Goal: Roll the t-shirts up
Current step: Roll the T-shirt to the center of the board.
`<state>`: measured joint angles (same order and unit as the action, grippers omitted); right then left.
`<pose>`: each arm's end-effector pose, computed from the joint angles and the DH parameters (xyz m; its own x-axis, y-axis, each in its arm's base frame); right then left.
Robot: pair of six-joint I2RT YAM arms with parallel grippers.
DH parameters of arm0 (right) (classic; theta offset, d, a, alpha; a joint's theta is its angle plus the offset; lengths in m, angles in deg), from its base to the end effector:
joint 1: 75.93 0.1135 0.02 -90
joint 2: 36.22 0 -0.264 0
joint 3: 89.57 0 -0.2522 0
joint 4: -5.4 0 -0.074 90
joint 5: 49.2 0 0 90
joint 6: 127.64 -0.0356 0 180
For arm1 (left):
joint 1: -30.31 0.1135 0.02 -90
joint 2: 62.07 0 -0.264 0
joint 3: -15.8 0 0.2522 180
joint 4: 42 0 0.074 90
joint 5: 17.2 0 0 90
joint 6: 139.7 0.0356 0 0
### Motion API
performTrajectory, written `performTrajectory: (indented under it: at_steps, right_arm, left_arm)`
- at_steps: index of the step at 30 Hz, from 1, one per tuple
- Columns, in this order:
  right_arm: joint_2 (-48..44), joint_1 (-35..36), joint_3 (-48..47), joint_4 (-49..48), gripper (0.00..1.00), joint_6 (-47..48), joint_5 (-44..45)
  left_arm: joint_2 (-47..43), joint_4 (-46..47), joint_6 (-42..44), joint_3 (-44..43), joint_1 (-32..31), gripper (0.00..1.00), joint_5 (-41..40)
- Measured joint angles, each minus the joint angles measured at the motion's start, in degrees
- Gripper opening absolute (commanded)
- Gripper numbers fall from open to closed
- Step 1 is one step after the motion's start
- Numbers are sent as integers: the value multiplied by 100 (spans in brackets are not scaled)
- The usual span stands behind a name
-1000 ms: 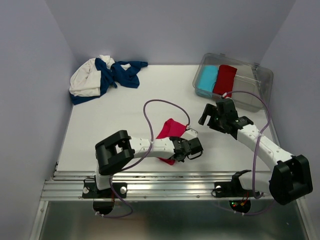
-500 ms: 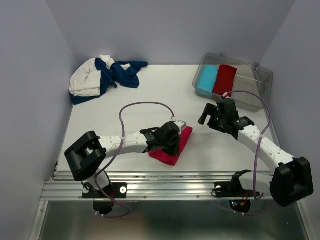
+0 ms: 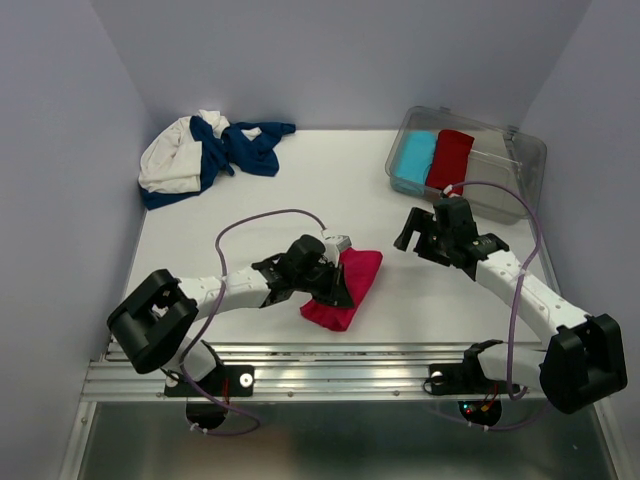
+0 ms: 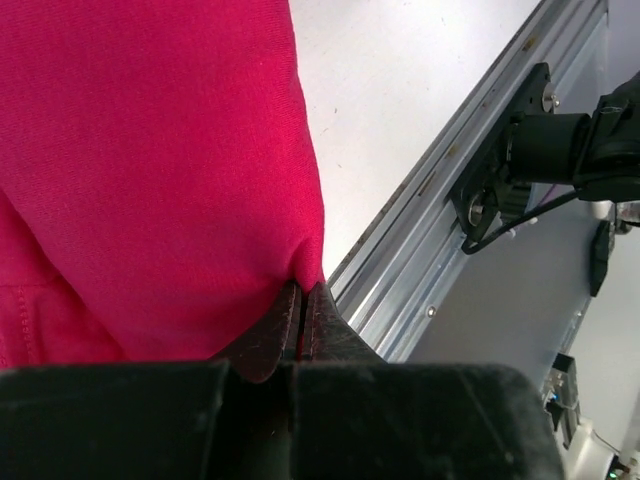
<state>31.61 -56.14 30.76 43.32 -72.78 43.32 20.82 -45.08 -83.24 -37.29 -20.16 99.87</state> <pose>0.2320 0.0818 0.2433 -0.7324 0.3476 -0.5855 0.1370 0.9175 0.3734 0.1752 -0.2378 0.1928 -0.8019 0.1987 -0.5635 0.5843 0.4580 -0.6699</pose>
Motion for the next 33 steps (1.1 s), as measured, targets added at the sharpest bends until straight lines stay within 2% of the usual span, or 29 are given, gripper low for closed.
performTrajectory:
  at_steps: [33]
  right_arm:
    - [109, 0, 0, -13, 94, 131, -503]
  left_arm:
    - [-289, 1484, -667, 1054, 1161, 0, 1320]
